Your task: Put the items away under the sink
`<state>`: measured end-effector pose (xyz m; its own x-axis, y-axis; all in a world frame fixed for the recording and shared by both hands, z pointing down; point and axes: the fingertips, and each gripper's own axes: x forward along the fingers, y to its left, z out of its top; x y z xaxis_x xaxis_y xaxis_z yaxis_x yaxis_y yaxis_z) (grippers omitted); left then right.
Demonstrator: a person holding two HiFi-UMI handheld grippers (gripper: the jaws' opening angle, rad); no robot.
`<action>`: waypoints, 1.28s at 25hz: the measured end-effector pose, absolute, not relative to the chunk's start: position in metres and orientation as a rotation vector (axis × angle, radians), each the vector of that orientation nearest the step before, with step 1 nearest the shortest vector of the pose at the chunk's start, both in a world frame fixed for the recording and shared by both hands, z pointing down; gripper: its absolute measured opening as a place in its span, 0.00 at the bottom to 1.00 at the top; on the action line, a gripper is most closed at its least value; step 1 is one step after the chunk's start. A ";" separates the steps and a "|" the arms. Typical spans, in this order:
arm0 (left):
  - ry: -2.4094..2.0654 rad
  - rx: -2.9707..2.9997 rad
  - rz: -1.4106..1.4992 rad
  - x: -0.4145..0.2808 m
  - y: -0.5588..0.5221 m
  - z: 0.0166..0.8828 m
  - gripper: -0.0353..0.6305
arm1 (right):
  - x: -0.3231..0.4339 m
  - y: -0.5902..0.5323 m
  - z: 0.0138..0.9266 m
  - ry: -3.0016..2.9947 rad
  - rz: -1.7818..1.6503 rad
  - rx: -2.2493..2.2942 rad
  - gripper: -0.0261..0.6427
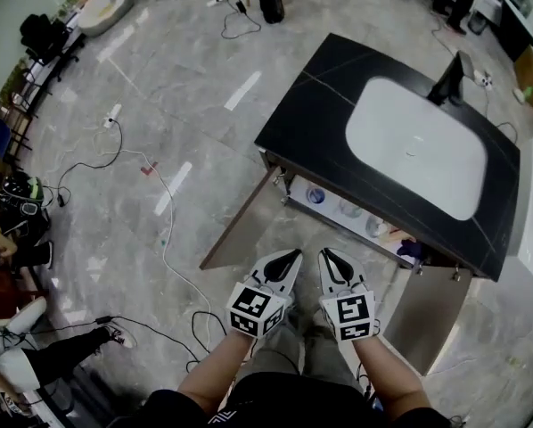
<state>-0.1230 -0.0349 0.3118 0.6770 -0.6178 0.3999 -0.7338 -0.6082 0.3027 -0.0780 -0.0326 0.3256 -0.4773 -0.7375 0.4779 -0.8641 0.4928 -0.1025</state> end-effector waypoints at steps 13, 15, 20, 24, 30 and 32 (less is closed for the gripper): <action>-0.912 2.583 0.269 -0.106 -0.010 0.212 0.07 | -0.062 -0.014 0.217 -2.462 0.360 1.376 0.11; -0.902 2.602 0.251 -0.100 -0.007 0.201 0.07 | -0.059 -0.011 0.202 -2.477 0.352 1.420 0.11; -0.921 2.642 0.228 -0.092 0.004 0.177 0.07 | -0.055 0.004 0.177 -2.521 0.348 1.458 0.11; -0.915 2.670 0.237 -0.092 0.011 0.172 0.07 | -0.050 0.011 0.169 -2.523 0.362 1.469 0.11; -0.934 2.657 0.267 -0.099 0.022 0.176 0.07 | -0.044 0.025 0.173 -2.512 0.420 1.488 0.11; -0.940 2.654 0.267 -0.101 0.024 0.176 0.07 | -0.043 0.027 0.174 -2.506 0.428 1.495 0.10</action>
